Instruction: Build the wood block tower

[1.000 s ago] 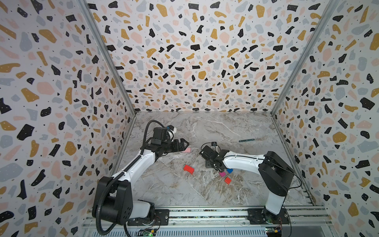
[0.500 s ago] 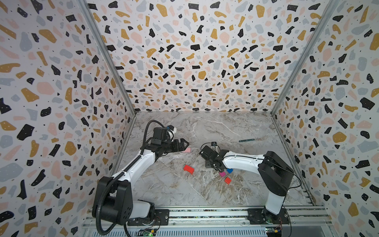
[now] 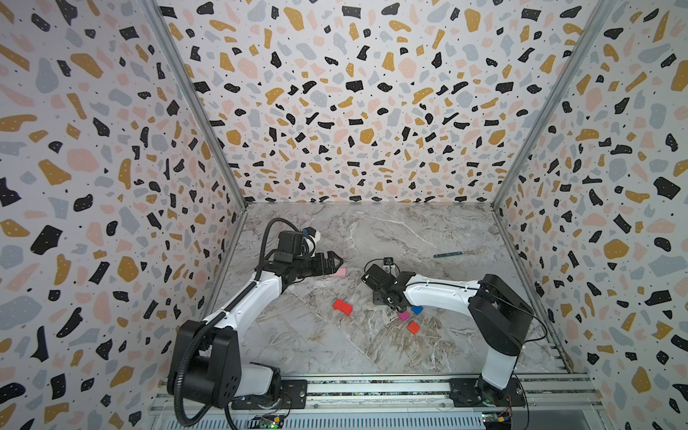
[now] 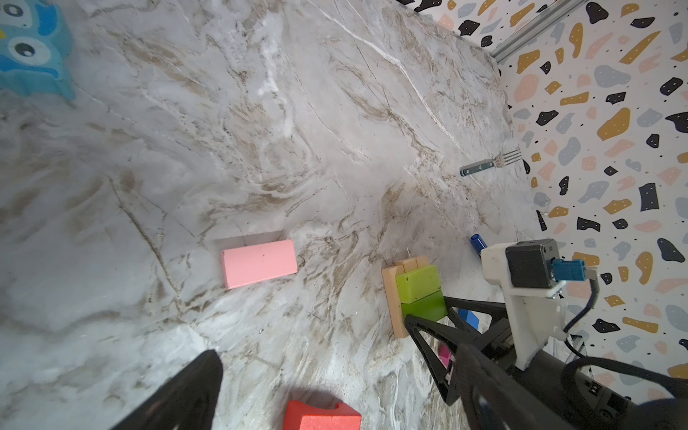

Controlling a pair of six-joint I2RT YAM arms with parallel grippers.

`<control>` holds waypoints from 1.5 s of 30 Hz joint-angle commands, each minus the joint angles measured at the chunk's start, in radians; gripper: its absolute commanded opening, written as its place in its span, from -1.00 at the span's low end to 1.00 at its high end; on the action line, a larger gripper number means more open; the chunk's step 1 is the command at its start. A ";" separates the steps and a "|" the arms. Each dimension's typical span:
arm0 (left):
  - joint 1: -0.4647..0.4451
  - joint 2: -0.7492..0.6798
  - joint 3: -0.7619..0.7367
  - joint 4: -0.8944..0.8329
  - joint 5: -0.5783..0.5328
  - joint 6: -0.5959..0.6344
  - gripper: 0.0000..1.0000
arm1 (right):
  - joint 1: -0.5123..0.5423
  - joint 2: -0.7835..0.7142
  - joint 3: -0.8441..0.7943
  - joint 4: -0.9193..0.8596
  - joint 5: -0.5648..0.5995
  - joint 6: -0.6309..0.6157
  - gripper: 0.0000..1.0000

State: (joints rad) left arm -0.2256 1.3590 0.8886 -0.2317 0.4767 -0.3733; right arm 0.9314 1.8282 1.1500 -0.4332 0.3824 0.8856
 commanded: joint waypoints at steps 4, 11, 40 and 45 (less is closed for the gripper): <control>-0.006 0.004 -0.008 0.002 0.005 0.019 0.96 | 0.002 0.006 0.015 -0.037 0.009 0.010 0.29; -0.005 0.004 -0.008 0.003 0.004 0.017 0.96 | 0.004 0.005 0.016 -0.039 0.010 0.010 0.35; -0.005 0.001 -0.002 -0.010 -0.010 0.024 0.96 | 0.022 -0.167 0.026 -0.123 0.009 -0.035 0.60; -0.006 -0.001 -0.001 -0.018 -0.015 0.026 0.96 | -0.002 -0.243 -0.007 -0.141 0.000 -0.071 0.65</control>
State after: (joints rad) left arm -0.2256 1.3598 0.8886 -0.2394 0.4683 -0.3660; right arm 0.9443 1.6447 1.1496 -0.5236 0.3744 0.8490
